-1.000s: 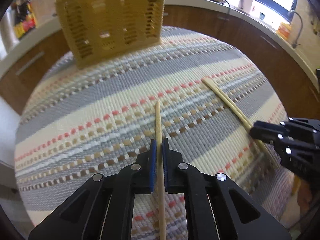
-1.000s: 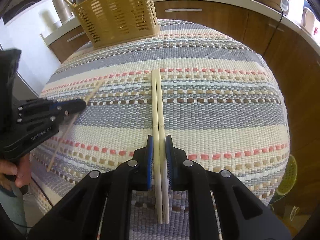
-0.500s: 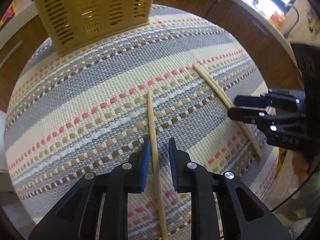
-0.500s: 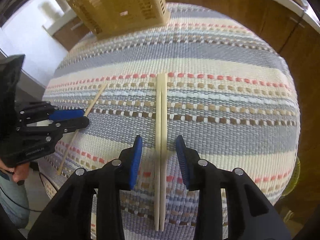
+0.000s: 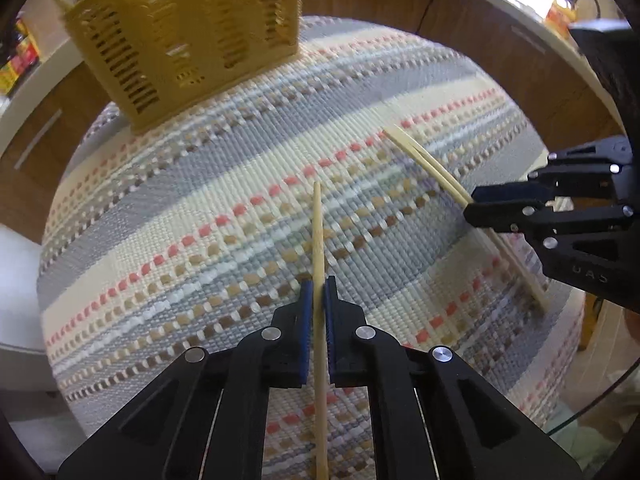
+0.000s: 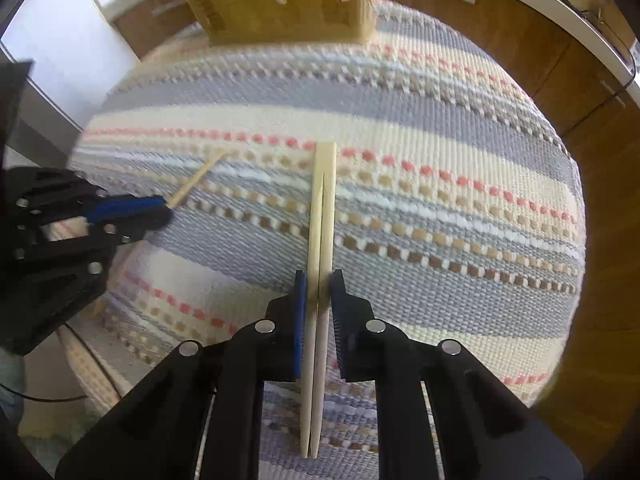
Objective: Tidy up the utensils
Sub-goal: 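Carry the chopsticks over the yellow holder and open both tools to drop them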
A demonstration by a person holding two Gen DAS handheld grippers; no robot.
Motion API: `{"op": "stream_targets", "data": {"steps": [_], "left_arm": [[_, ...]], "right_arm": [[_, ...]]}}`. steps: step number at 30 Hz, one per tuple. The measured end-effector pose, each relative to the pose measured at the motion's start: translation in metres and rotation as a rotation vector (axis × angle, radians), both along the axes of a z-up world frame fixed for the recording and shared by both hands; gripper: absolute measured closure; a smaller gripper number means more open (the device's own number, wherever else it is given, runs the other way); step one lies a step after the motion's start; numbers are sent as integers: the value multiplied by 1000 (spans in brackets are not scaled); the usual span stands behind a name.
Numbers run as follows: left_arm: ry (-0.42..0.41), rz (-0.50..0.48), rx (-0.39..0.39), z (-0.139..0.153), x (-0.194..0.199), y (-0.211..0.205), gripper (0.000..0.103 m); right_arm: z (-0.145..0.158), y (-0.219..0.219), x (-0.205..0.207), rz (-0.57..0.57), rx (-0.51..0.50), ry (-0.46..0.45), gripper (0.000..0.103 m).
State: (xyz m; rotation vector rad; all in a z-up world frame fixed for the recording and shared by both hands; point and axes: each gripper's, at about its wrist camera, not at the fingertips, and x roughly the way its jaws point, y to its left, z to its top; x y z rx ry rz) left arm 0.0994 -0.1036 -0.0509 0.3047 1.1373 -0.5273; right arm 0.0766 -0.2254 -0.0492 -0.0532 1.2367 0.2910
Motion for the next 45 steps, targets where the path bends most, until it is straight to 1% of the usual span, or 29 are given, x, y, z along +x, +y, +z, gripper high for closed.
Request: {"op": "stream_targets", "data": {"steps": [1,5,7,9,13,15,16,18,19,21,22,24,25,27,29,30,32,34,37,39,41,45], "left_arm": [[-17,3,-35,6,0,3,99],[-91,24,-114,36,4,14,99],[-144,42,-161,57,7,20,99],[-214,58,-226,84,12,29,99],[-354,77,-326,137,22,44,99],[-413,82,-361,158,25,50,99],[-462,89,-390,174,30,54,99],[-531,100,-433,196,38,54,99],[-560,104,-452,208,32,54,99],[-615,126,-487,223,45,59,99],[-636,135,-505,231,44,60,99],[-688,152,-544,241,55,67,99],[-713,164,-551,245,52,68,99],[-765,180,-581,247,58,70,99],[-814,188,-640,247,66,75,99],[-832,204,-657,246,72,79,99],[-866,230,-669,243,81,84,99],[-907,270,-686,238,89,89,99],[-939,320,-697,229,101,95,99],[-960,352,-695,221,108,99,99],[-956,364,-690,214,116,102,99],[-937,394,-680,197,133,108,99]], "right_arm": [[6,-1,-1,0,15,-24,93],[38,-4,0,7,86,-115,93],[62,-6,0,12,126,-196,93],[83,-6,0,11,155,-272,93],[126,-12,3,7,220,-415,93],[150,-18,11,2,252,-491,93],[160,-21,18,0,264,-515,93],[181,-22,27,-10,283,-598,93],[191,-23,33,-13,292,-633,93],[206,-23,44,-26,309,-679,93],[213,-23,51,-36,319,-701,93],[222,-25,64,-48,337,-747,93],[226,-25,72,-57,338,-783,93],[234,-27,77,-70,336,-839,93],[237,-26,84,-85,331,-910,93],[237,-25,86,-106,318,-957,93],[236,-19,91,-127,279,-1023,93],[232,-17,97,-145,260,-1064,93],[223,-13,110,-159,251,-1084,93],[216,-11,121,-157,252,-1075,93],[207,-11,129,-165,262,-1067,93],[189,-18,150,-192,308,-1021,93]]}}
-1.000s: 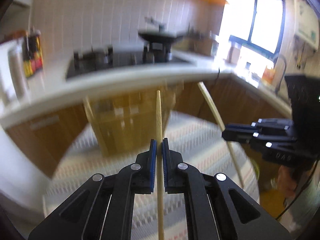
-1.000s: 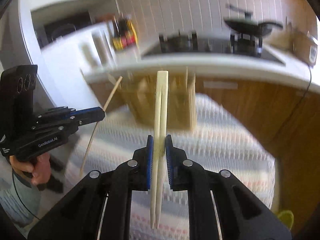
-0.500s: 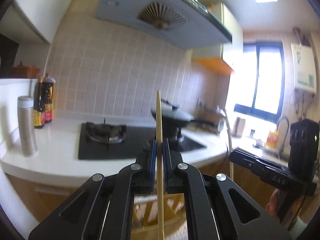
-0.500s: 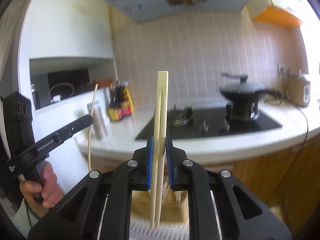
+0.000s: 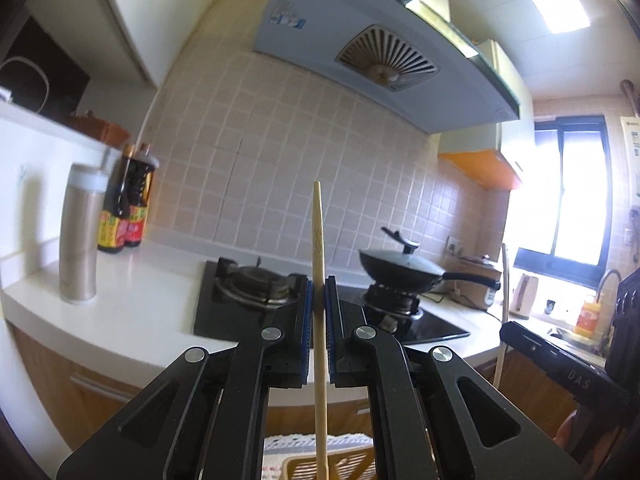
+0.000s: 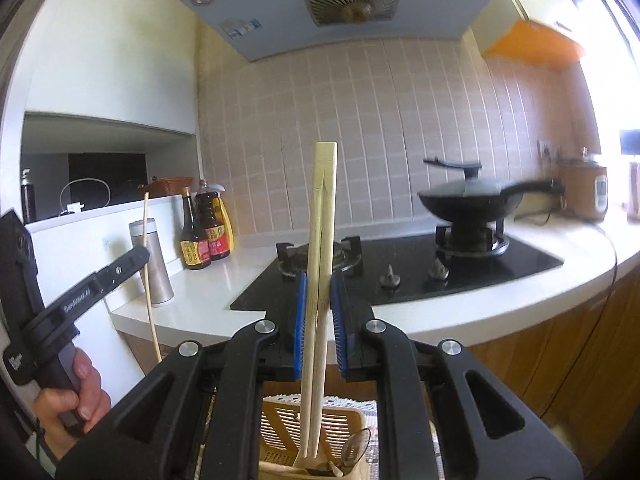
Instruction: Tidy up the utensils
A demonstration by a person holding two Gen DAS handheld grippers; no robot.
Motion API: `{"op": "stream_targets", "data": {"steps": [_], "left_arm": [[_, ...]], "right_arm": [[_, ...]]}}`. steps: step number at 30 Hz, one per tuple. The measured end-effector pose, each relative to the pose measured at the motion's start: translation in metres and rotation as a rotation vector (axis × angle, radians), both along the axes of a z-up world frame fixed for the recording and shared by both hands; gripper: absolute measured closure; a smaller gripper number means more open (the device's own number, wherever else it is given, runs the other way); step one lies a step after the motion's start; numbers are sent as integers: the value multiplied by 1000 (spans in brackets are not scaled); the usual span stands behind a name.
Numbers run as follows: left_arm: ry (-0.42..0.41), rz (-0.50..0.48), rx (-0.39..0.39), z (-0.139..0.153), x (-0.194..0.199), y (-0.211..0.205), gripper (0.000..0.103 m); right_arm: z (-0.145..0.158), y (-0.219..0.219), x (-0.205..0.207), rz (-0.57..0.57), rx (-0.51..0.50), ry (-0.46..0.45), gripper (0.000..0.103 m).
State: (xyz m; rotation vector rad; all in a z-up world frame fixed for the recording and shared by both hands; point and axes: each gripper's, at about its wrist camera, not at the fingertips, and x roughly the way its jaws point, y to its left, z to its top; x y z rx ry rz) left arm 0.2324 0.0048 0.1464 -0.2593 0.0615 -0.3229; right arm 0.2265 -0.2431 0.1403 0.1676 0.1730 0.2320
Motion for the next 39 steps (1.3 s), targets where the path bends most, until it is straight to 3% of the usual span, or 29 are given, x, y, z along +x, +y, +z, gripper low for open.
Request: {"op": "stream_targets", "data": {"steps": [4,13,21,24,26,28,32,37,39], "left_arm": [[21,11,-10,-14,14,5,99],[27,-21,-10,-35,26,4,99],[54,-71,7,-42,15,7,97],[62,-88,9,-40,5,9,85],[66,-99,8,-38,-6,12,70],[67,-106,6,-32,-22,17,59],[55,-124,8,-21,-57,25,48],[48,-142,32,-8,-103,29,43],[58,-145,43,-4,-122,29,40]], "right_arm": [[-15,-1,14,-12,18,28,92],[-32,14,19,-50,-38,2,92],[-40,11,1,-28,-47,29,89],[-41,8,-12,-6,-44,50,78],[-40,5,-24,-2,-45,55,71],[-37,2,-39,8,-42,66,55],[-27,-5,-75,48,-21,78,53],[-10,-9,-125,126,10,86,53],[-3,-11,-147,159,28,88,48]]}}
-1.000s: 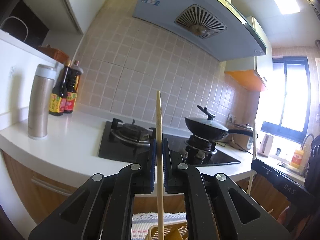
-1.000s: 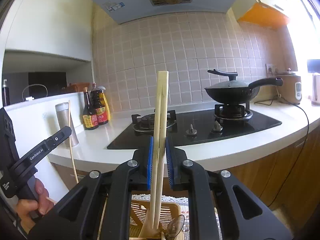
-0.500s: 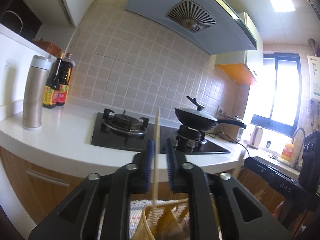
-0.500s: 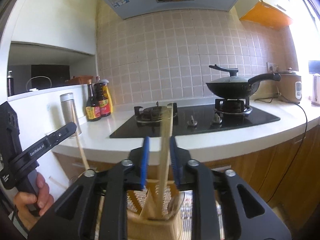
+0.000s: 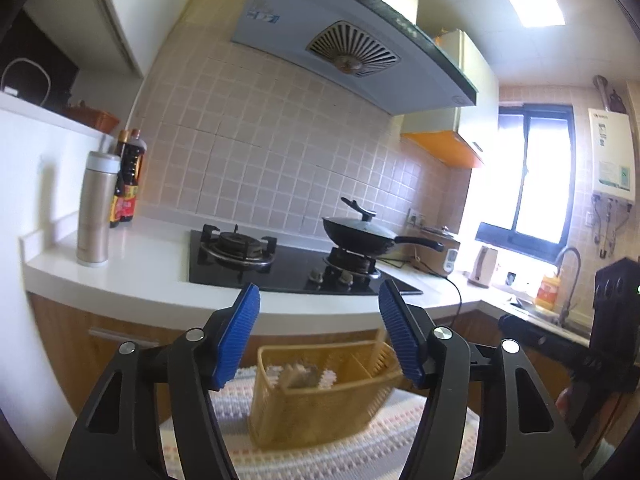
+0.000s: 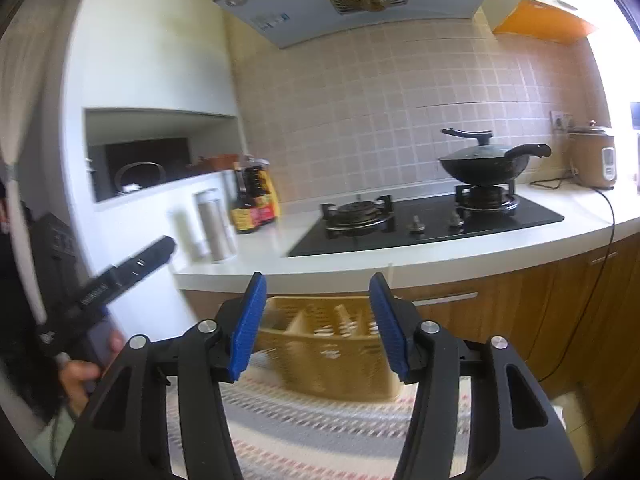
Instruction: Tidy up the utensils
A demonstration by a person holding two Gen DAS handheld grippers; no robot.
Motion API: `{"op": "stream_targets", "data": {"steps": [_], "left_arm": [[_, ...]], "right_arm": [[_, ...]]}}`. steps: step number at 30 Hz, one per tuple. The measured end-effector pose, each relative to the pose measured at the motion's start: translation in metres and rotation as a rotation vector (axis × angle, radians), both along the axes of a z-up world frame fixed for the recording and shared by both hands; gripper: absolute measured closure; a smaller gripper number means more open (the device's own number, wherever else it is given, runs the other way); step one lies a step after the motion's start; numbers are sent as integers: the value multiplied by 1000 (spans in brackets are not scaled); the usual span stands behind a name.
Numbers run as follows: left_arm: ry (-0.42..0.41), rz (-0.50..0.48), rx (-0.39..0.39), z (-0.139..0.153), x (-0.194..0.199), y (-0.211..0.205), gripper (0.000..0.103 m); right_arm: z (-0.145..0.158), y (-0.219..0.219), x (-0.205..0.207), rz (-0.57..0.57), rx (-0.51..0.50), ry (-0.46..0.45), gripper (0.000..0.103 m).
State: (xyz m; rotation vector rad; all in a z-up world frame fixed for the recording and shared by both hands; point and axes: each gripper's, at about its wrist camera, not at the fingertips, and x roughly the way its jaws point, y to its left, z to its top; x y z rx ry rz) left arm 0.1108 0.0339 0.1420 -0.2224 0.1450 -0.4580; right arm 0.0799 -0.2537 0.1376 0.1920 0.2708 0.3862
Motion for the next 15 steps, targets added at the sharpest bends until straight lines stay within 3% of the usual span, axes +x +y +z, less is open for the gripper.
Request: {"op": "stream_targets", "data": {"steps": [5,8,12,15], "left_arm": [[73,-24,-5,-7,-30,-4,31],[103,-9,9,-23,-45,-12,25],[117,51,53,-55,-53,-29,23],[110,123,41,-81,-53,-36,23]], "right_arm": [[3,-1,-38,-14,-10,5,41],[-13,-3,-52,-63,-33,8,33],[-47,2,-58,-169,-118,-37,29],[-72,8,-57,-242,-163,-80,24]]}}
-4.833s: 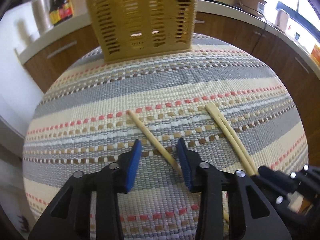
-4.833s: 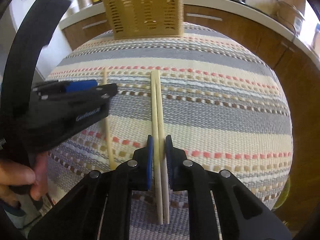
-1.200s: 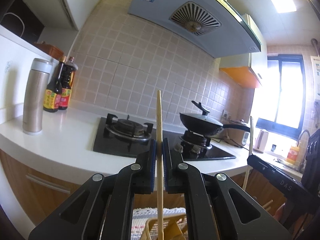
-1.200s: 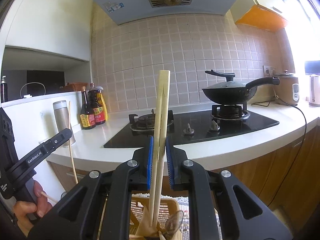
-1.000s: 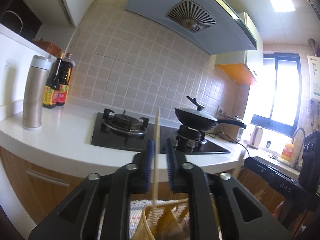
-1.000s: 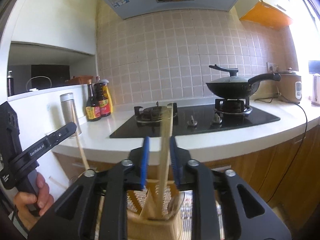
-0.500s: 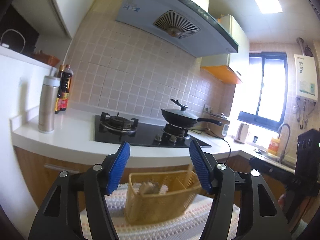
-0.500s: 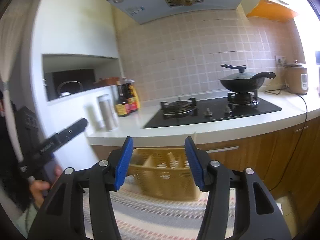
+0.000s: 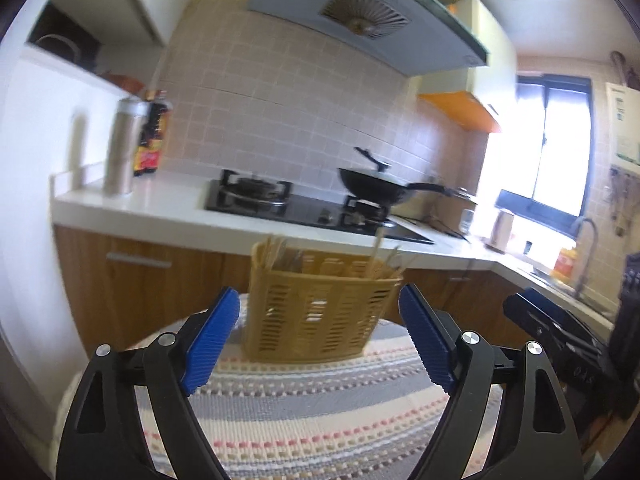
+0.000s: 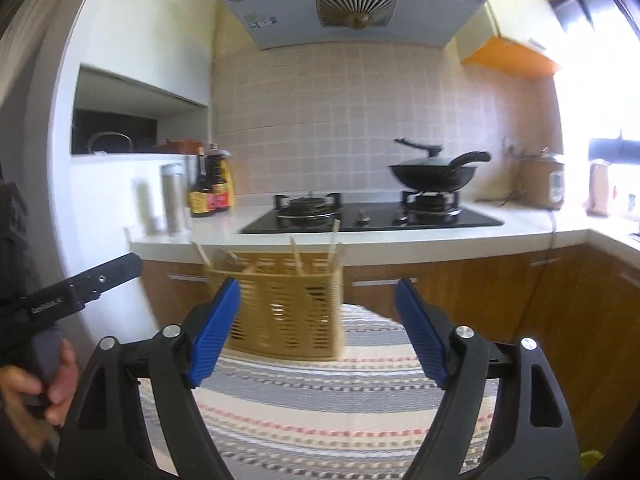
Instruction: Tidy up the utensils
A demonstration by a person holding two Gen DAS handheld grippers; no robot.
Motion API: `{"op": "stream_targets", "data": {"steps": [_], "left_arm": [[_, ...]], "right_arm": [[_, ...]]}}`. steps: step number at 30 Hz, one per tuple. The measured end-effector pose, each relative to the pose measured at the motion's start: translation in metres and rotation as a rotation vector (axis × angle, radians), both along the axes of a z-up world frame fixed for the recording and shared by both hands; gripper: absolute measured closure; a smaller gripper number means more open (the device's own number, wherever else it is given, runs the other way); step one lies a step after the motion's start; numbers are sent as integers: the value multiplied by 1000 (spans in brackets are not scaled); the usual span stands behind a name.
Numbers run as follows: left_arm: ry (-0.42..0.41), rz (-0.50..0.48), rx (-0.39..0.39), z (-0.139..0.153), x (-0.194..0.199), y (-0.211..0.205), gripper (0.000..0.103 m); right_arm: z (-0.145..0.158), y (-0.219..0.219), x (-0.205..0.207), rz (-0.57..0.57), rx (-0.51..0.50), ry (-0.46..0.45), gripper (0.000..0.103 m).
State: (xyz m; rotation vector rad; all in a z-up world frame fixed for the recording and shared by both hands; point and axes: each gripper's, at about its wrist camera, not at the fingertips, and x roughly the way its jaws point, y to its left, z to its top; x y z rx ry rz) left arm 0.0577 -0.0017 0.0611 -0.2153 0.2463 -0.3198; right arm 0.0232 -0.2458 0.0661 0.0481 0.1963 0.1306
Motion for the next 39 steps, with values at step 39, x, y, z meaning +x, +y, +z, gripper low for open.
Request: {"op": "stream_targets", "data": {"steps": [39], "left_arm": [[-76,282,180,-46,-12,-28,8]], "right_arm": [[-45,-17,8,-107,12,-23,8]]}}
